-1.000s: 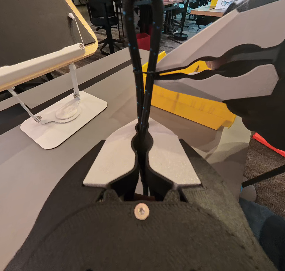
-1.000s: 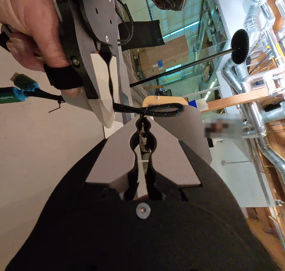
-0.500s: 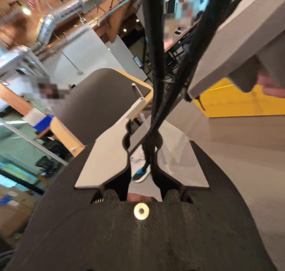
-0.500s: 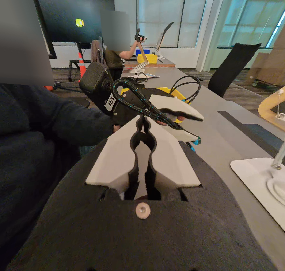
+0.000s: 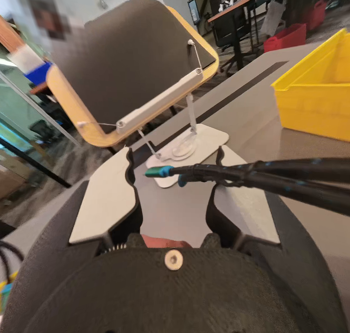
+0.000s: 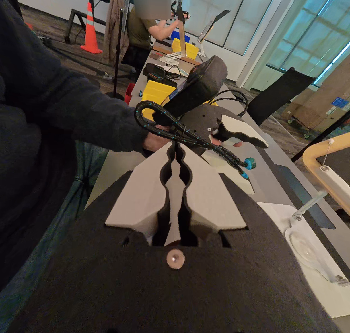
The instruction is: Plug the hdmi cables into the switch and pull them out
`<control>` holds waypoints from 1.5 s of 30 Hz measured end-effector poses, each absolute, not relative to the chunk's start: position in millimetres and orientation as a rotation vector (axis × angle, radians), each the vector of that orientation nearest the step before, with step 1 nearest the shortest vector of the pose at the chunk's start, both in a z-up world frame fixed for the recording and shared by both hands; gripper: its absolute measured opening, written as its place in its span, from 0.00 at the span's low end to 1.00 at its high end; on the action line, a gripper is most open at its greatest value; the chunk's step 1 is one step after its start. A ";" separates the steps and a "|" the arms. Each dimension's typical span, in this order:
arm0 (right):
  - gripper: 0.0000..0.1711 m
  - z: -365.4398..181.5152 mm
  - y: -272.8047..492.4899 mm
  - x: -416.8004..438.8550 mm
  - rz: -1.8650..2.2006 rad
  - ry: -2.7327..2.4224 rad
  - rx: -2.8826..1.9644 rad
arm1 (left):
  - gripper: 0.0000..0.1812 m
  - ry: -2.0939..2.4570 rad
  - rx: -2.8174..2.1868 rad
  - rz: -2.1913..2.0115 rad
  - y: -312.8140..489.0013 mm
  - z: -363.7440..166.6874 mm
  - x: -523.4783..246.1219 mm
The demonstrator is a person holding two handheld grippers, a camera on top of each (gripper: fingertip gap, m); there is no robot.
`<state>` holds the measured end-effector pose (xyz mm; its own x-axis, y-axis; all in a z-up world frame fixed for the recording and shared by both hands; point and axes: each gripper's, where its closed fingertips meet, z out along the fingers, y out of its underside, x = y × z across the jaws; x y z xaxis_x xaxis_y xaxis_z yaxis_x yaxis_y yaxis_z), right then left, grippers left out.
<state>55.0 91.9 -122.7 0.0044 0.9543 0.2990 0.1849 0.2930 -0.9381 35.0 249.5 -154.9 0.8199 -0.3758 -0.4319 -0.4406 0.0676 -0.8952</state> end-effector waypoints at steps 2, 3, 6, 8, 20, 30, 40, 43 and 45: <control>0.00 -129.7 92.2 54.3 0.846 -1.475 -1.141 | 0.46 0.654 -1.590 -0.076 252.4 -157.2 39.2; 0.00 -136.5 94.5 54.1 0.810 -1.503 -1.155 | 0.47 0.638 -1.610 -0.135 254.9 -157.5 39.0; 0.00 -151.0 100.5 53.2 0.732 -1.551 -1.187 | 0.49 0.648 -1.730 -0.323 258.9 -170.4 43.8; 0.00 -152.0 101.7 52.8 0.741 -1.554 -1.188 | 0.50 0.668 -1.787 -0.434 257.0 -180.4 51.2; 0.00 -159.7 122.2 60.6 0.581 -1.501 -1.228 | 0.57 0.500 -1.966 -0.548 279.2 -208.8 34.2; 0.00 -157.8 134.9 81.7 0.596 -1.369 -1.264 | 0.47 0.398 -1.846 -1.489 231.0 -190.2 47.1; 0.00 -177.6 122.0 73.8 0.481 -1.502 -1.241 | 0.48 0.575 -2.032 -1.679 188.5 -226.4 75.6; 0.00 -185.8 110.4 75.0 0.480 -1.536 -1.234 | 0.43 0.543 -2.101 -1.619 180.9 -229.9 59.2; 0.00 -194.0 98.8 72.8 0.468 -1.580 -1.216 | 0.44 0.596 -2.166 -1.647 158.6 -236.6 59.5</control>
<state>72.8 98.8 -194.0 0.0554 0.8714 0.4874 0.4658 0.4092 -0.7846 59.5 158.6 -236.6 0.2341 -0.5282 0.8162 -0.1163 -0.8487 -0.5159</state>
